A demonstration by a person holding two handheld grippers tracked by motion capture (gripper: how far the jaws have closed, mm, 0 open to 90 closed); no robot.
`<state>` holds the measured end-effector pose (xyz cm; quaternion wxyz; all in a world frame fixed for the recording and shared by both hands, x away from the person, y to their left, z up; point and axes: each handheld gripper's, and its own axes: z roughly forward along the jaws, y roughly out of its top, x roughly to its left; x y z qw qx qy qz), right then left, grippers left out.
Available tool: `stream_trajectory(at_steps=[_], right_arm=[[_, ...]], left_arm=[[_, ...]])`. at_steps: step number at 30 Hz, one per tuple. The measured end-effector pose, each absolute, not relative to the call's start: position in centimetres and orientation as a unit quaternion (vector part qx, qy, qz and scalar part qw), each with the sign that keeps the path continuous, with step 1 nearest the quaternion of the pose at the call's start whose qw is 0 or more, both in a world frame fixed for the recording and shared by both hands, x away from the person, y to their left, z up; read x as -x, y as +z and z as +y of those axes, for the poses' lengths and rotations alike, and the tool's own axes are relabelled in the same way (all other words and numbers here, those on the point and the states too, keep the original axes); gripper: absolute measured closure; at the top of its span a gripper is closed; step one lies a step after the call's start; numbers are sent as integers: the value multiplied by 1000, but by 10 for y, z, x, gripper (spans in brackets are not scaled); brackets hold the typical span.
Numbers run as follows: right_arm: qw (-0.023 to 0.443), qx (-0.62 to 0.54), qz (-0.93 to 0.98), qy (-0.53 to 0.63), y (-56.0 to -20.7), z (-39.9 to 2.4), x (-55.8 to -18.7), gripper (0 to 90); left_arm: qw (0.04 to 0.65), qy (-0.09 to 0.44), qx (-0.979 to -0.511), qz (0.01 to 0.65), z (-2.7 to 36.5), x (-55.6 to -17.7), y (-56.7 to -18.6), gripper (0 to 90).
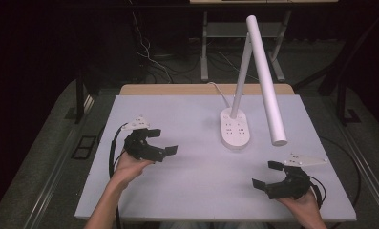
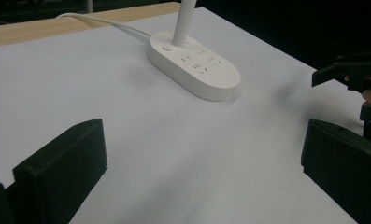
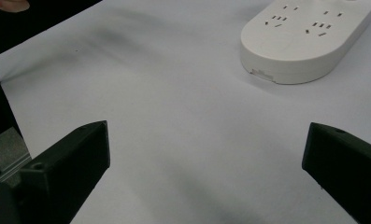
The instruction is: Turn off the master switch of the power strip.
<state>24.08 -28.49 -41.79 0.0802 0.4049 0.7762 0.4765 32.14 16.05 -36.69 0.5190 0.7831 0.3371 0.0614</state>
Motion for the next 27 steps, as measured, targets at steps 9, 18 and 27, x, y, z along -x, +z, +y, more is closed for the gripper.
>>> stream_trajectory(at_steps=[9, 18, 27], right_arm=[[81, -406, 776, 476, -418, -285, -240, 2], [78, -405, 779, 473, -419, -283, -240, 2], [76, -405, 781, 470, -421, -280, -240, 2]], left_arm=[[524, 74, -776, 343, 168, -294, -383, 0], [522, 80, -775, 347, 175, -272, -398, 0], [528, 85, -768, 352, 181, -258, -412, 0]])
